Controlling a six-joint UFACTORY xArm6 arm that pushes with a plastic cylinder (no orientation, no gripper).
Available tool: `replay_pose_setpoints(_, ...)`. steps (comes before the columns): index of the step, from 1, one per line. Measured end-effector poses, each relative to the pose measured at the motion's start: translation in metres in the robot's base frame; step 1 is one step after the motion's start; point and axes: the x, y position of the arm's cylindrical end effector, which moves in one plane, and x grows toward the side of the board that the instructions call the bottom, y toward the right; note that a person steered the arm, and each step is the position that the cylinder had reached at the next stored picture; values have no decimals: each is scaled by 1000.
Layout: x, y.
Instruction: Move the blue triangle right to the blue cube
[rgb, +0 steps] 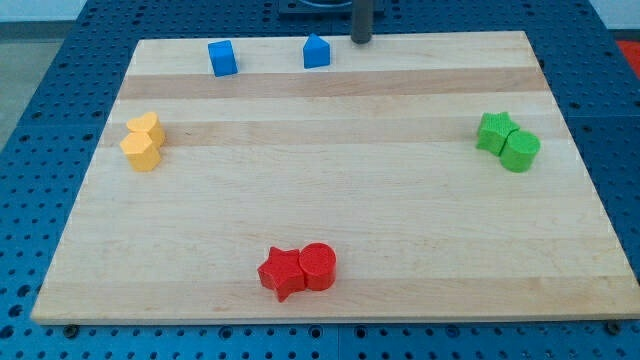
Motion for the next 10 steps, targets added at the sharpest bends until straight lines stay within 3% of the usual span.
replay_pose_setpoints(2,41,-48)
replay_pose_setpoints(4,-1,-51)
replay_pose_setpoints(6,9,-121)
replay_pose_setpoints(7,41,-125)
replay_pose_setpoints(10,22,-108)
